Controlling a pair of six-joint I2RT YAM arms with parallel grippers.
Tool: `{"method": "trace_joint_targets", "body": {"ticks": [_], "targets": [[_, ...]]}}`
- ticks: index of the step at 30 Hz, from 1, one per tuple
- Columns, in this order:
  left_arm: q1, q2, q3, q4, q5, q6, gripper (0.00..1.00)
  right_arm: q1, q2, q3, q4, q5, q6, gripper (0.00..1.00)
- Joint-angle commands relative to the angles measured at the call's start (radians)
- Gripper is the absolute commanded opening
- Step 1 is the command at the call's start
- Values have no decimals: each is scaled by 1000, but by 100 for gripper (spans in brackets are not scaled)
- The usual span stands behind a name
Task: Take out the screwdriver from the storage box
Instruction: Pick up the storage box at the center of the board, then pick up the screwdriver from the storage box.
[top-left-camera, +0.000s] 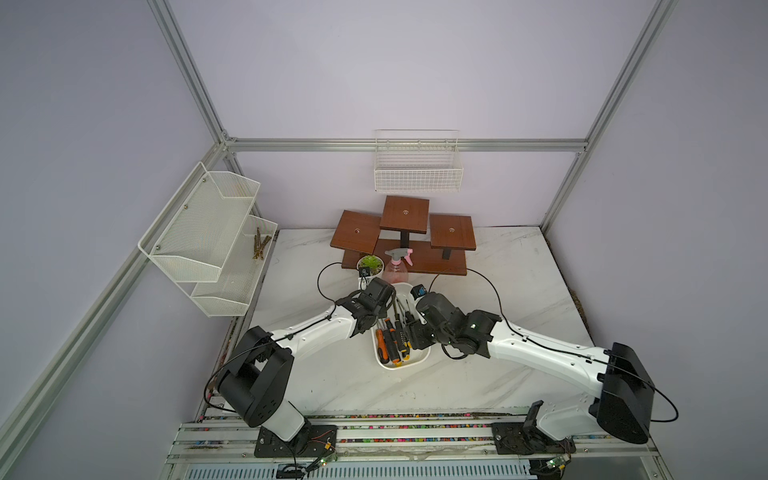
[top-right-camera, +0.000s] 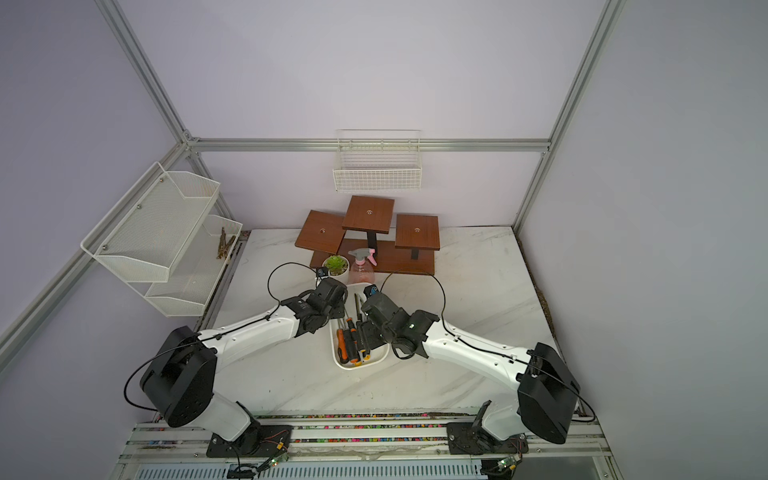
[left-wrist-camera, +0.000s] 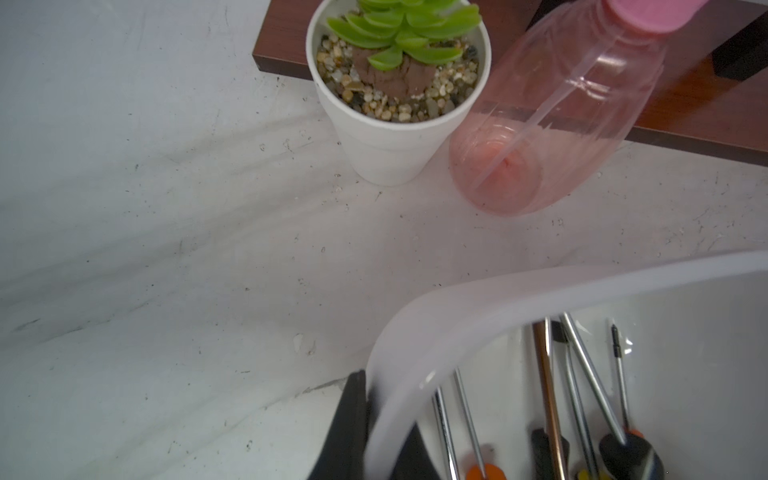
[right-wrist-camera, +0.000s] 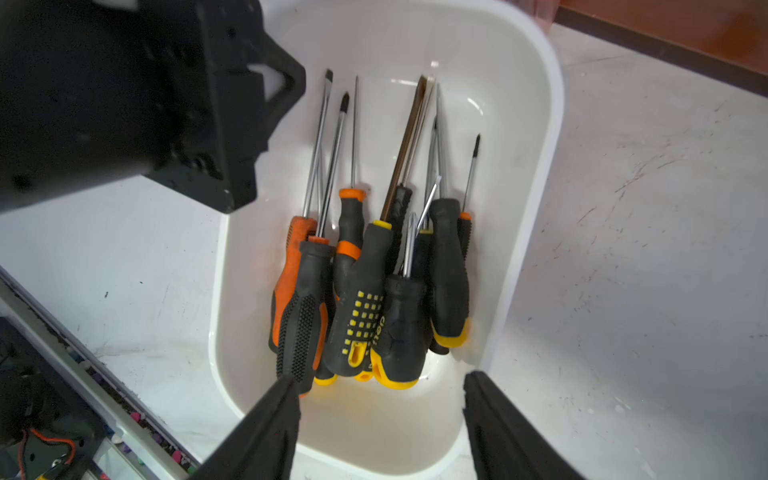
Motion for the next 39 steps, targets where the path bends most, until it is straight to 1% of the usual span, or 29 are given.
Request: {"method": "trace_joint_targets", "body": {"ticks": [1,2,6,10,12,17,23,28,32,35,37,39], "targets": [[1,-73,-16,161,-124,43,0,7,46,35,16,-20,5,68],[1,-84,-25,170,-128,49,0,7,64,41,18,-20,5,62],[1,-118,-60,199,-146,62,0,9,152,75,21,-13,6,57],[1,-129,-99,222,-151,62,0,9,201,84,37,3,10,54],[1,-167,-111,228,-150,60,0,9,223,87,39,16,19,52],[-5,-166,-119,236,-147,52,0,9,252,81,30,52,29,48],[-23,-165,-123,243,-158,53,0,7,295,96,37,82,43,39],[-52,-170,-128,251,-174,49,0,-3,349,133,39,83,35,38],[-64,-171,-129,254,-185,43,0,-14,358,136,36,86,30,37],[-67,-171,-132,255,-190,40,0,-19,358,129,38,88,26,29],[-69,-174,-135,255,-193,38,0,-23,363,125,40,88,24,28],[-71,-176,-140,261,-192,38,0,-27,375,128,44,84,22,32]]}}
